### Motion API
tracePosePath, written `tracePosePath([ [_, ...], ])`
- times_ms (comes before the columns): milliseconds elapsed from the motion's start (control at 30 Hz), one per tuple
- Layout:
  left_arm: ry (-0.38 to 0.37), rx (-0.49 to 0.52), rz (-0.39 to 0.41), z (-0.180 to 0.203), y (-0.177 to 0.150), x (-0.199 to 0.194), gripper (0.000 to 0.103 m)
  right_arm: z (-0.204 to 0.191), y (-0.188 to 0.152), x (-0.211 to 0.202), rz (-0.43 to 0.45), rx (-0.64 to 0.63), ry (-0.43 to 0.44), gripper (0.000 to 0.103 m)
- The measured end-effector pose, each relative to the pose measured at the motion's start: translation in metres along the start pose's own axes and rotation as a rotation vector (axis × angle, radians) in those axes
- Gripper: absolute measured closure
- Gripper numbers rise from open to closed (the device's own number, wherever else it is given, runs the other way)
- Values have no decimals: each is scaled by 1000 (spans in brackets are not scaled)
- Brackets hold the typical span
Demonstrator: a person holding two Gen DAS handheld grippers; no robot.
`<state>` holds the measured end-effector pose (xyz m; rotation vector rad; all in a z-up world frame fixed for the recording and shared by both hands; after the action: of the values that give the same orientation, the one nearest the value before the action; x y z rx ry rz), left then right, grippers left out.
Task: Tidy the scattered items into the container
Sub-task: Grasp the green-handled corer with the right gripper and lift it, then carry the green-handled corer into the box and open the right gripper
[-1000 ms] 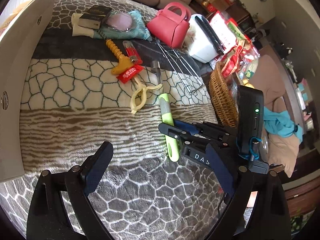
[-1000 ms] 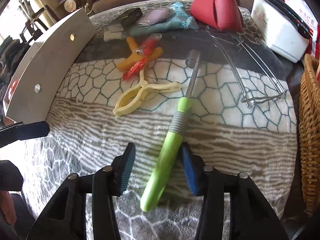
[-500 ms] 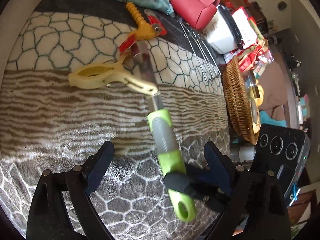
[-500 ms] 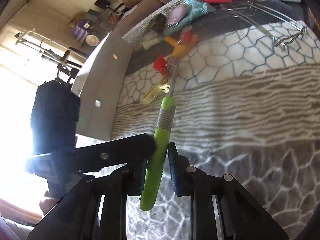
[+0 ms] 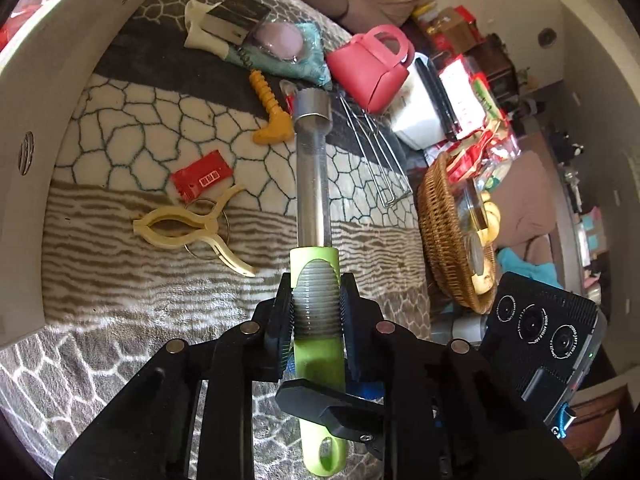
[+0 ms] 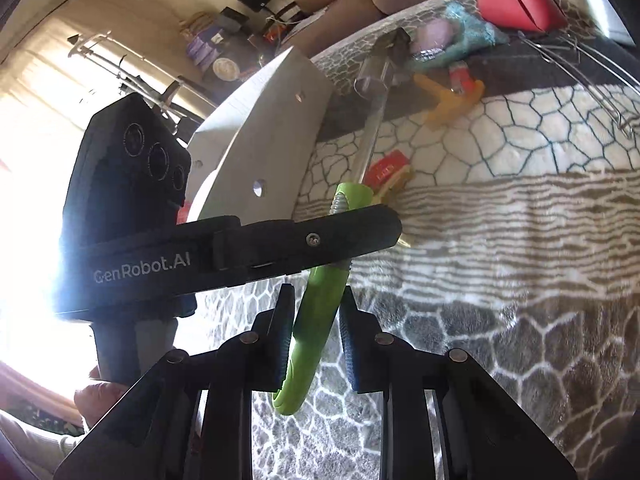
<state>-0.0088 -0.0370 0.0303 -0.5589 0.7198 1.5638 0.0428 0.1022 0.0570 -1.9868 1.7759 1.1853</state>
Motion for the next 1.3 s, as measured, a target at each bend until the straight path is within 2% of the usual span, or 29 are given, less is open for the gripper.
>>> tracePosePath([
  [133,-19,12,36,4,4,-24,83,-13,7,-3,18,-15,30,81],
  [233,-33,37,81,9,7,-55,84,-36,15,-9,37,-69,41,81],
  [300,-26,40,103,8,11,-76,84,-55,24,-10,47,-95,78,81],
  [433,110,77,138,4,27,-126,84,-100,57,7,19,-160,105,81],
  [533,178,74,167,-12,45,-174,84,-141,83,29,-11,-222,129,79],
  [667,288,35,176,-49,74,-227,84,-188,125,73,-56,-234,203,79],
  [767,365,-38,144,-90,99,-252,83,-219,151,114,-90,-245,211,79],
  [933,408,-156,79,-168,137,-270,83,-242,190,192,-155,-186,226,80],
  [1067,498,-203,20,-219,157,-265,82,-250,209,248,-199,-171,177,79],
  [1300,521,-273,-49,-282,173,-245,81,-230,230,320,-270,-58,164,80],
])
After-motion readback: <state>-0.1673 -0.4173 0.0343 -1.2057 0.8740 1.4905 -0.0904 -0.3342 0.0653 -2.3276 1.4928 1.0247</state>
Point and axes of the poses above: each gripper's, at about its wrist camera, not at the fingertips, and x roughly the way its jaws point, z to its right, y to its top, the point moved 2 cm from there along x, roughly the way its jaws point, and after that the axes turned 9 degrees about -z, right-handed, at the moved point
